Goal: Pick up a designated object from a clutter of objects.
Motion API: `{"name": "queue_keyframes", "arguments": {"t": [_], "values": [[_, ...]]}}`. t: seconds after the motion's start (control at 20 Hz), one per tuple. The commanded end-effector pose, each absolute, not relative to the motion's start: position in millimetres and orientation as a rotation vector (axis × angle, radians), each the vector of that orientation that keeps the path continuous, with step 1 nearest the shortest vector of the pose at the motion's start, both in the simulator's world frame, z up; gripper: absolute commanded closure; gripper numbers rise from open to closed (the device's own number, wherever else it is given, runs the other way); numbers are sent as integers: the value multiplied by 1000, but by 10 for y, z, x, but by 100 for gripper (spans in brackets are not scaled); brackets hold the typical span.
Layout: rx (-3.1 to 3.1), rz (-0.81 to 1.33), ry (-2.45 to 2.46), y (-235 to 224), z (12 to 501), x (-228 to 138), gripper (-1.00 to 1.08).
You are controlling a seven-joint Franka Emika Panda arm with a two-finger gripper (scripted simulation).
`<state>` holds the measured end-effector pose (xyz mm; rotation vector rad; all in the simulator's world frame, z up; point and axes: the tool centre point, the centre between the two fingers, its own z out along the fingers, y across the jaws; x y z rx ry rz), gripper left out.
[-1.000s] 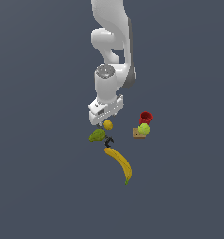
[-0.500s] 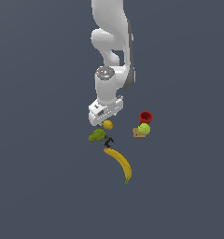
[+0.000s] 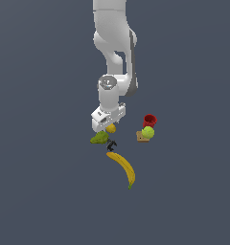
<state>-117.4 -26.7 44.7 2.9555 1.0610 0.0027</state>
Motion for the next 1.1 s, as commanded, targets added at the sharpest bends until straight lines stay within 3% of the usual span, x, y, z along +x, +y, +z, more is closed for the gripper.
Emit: {"name": "queue_keyframes", "arguments": {"t": [0.0, 0.15, 0.2, 1.05], "values": [[2954, 0, 1070, -247, 372, -1175, -92], [2954, 0, 1071, -246, 352, -1175, -92], [2954, 0, 1071, -246, 352, -1175, 108], [2953, 3, 1069, -199, 455, -1118, 108]]}}
